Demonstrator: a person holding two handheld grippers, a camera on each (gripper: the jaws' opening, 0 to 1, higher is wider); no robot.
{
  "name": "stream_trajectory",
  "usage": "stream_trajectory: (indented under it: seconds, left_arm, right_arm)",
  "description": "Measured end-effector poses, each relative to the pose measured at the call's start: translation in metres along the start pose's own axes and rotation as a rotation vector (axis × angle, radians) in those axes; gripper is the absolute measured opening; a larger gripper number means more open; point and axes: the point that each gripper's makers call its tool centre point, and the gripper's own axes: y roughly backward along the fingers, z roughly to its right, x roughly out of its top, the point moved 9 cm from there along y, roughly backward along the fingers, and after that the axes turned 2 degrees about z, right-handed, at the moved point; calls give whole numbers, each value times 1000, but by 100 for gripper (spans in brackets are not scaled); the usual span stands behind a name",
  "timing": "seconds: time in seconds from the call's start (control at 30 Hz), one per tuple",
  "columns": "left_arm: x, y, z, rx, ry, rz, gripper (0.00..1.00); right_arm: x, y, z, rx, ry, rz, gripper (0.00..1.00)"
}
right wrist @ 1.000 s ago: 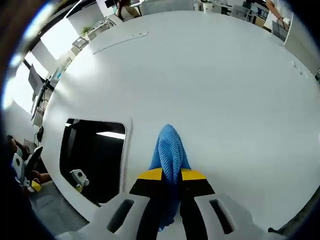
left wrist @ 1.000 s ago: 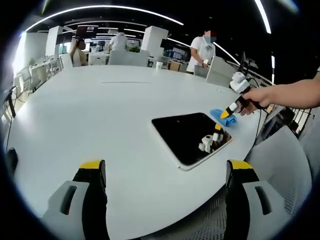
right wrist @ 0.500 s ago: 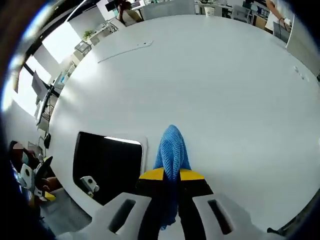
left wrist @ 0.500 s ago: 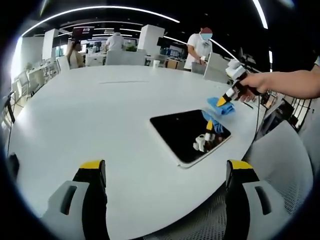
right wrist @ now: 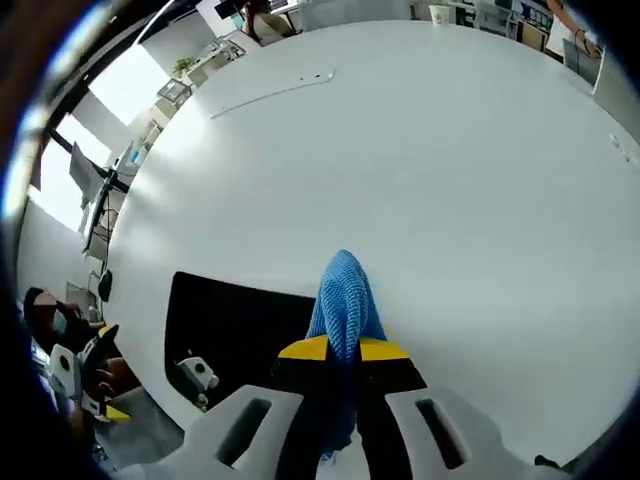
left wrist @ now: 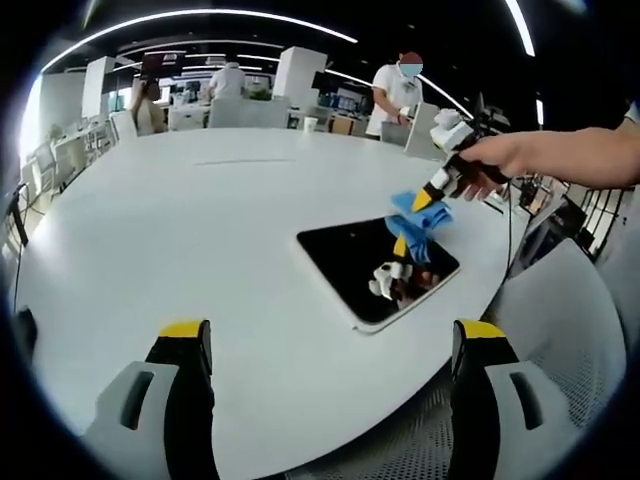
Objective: Wipe the mirror surface with the cleaning cloth until all visible marks leave the cleaned area.
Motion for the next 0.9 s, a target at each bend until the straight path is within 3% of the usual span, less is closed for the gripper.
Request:
stream_trajectory:
  seconds: [0.63,0.9]
  left_arm:
    - [-3,-1,1,-5,2,-19,99]
    - [-3,-1,1,-5,7,-17,99]
  right_arm:
    - [2,-14,-20,9,20,-24,3]
    - [4,-20,-44,27,42,-37,3]
